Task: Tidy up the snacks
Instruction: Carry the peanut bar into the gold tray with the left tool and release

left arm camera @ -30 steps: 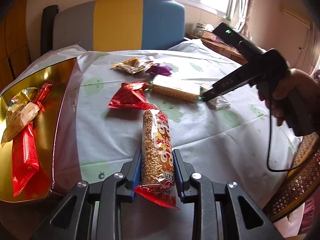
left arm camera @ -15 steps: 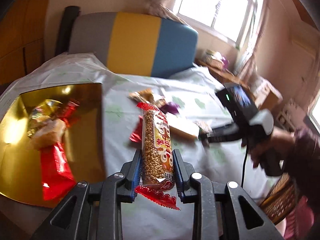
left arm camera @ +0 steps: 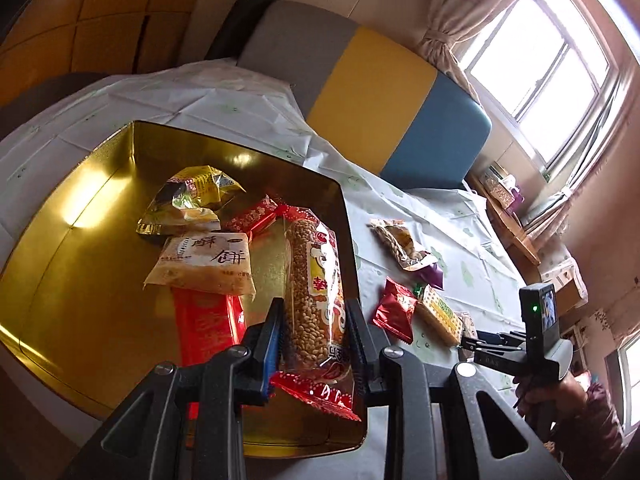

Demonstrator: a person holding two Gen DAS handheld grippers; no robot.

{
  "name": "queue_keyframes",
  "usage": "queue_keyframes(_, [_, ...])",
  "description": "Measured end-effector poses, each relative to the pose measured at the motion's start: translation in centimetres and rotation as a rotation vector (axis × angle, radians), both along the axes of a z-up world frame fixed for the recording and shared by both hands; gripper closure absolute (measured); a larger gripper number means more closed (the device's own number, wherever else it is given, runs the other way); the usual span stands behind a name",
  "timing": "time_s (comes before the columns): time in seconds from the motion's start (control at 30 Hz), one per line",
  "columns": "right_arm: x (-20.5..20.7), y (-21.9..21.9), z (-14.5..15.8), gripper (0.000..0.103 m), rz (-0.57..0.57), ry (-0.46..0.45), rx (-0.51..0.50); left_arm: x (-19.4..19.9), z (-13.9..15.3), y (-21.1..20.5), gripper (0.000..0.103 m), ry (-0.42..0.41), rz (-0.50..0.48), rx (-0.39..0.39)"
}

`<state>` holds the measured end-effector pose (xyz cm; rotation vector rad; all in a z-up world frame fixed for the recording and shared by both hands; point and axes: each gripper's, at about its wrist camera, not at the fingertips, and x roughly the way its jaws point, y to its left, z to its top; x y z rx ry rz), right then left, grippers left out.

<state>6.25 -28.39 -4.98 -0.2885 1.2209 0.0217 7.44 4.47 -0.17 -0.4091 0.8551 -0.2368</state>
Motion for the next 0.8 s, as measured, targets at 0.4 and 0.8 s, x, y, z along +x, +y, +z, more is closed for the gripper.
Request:
queue_keyframes(0.4, [0.0, 0.0, -0.1, 0.064, -0.001, 0.002, 0.000, 4.0, -2.1, -0.7, 0.067, 0.096, -0.008, 0.049])
queue_keyframes(0.8, [0.0, 0.0, -0.1, 0.064, 0.009, -0.001, -0.013, 0.4, -0.9, -0.8, 0.067, 0.023, 0.050, 0.227])
